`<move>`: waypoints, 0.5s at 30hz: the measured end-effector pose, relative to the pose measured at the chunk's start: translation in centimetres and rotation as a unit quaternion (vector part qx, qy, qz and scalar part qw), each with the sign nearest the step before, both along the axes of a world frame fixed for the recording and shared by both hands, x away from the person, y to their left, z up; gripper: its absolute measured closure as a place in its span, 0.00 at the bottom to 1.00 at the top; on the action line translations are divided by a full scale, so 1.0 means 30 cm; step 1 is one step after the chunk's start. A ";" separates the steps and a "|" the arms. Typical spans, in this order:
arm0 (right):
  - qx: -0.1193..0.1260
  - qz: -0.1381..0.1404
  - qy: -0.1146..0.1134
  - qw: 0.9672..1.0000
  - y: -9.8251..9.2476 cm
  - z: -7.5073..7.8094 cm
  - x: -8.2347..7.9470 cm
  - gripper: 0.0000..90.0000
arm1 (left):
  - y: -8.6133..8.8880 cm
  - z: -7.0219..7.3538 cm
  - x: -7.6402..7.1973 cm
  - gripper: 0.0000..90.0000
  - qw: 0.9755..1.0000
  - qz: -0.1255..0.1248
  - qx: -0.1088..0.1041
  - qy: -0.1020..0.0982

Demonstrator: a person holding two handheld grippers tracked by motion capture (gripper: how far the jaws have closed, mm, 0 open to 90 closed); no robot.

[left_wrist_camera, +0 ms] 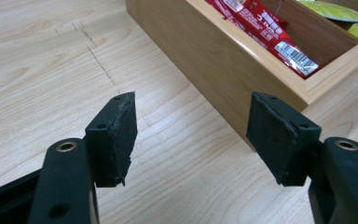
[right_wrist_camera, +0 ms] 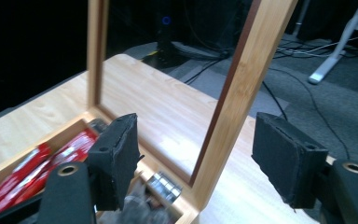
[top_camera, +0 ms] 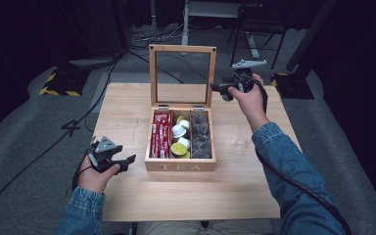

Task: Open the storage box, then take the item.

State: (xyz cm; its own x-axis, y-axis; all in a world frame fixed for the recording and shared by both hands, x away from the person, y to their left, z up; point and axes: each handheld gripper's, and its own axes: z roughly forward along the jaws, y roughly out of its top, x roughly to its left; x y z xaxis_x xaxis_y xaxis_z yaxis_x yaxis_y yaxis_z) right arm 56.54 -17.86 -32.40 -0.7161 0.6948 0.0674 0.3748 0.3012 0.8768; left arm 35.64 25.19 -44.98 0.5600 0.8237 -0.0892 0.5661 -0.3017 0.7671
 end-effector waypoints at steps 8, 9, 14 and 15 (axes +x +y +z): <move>0.016 0.060 -0.002 0.998 -0.047 0.032 -0.136 0.31 | -0.016 -0.009 0.002 0.37 1.000 -0.015 0.008 0.009; 0.016 0.065 -0.001 0.998 -0.049 0.032 -0.150 0.30 | -0.015 -0.010 0.001 0.37 1.000 -0.016 0.009 0.010; 0.025 0.078 -0.002 0.997 -0.047 0.023 -0.212 0.28 | -0.008 -0.021 -0.005 0.36 0.999 -0.011 0.036 0.013; 0.030 0.082 -0.003 0.996 -0.045 0.018 -0.223 0.28 | -0.005 -0.029 -0.006 0.36 0.998 -0.006 0.062 0.013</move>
State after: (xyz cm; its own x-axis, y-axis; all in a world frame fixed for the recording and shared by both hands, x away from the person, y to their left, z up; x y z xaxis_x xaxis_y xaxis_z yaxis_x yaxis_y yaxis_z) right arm 49.85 -19.20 -31.85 -0.8199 0.5636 0.1006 0.3191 0.3039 0.8977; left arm 35.46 25.05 -45.84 0.5681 0.8229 -0.0005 0.5807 -0.4005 0.7088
